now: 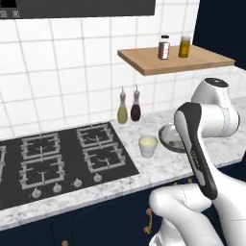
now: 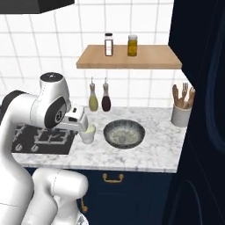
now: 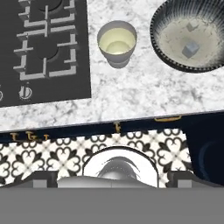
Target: Grab a lemon wedge from the fridge and one ice cube from the ice bowl, and put them in the glass of lemonade.
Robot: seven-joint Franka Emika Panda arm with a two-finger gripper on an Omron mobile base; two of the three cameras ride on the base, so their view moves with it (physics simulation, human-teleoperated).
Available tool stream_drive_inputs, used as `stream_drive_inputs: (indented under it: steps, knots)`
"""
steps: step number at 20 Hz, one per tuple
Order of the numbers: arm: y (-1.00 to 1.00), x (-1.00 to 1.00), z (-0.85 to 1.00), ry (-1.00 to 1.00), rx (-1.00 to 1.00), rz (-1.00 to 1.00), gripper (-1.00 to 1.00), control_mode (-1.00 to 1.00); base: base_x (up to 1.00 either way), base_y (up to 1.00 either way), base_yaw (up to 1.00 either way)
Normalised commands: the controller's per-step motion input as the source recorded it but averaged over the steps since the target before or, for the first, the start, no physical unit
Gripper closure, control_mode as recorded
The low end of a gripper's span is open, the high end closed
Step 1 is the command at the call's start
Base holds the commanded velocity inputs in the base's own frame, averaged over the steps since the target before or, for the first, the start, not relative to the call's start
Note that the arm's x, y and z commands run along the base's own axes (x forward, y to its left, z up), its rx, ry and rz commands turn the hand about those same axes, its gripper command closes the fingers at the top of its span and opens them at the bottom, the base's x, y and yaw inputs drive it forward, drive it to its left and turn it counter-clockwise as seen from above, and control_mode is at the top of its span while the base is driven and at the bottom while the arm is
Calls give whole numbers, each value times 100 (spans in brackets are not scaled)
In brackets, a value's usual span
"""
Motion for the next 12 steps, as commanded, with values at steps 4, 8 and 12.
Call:
stream_drive_inputs:
  steps: [4,8,12]
  knots:
    - [0,0,0,0,0,0,-100,100,10,-46,30]
    - [0,0,0,0,0,0,-100,100,0,-71,11]
    - [0,0,0,0,0,0,-100,100,21,-35,11]
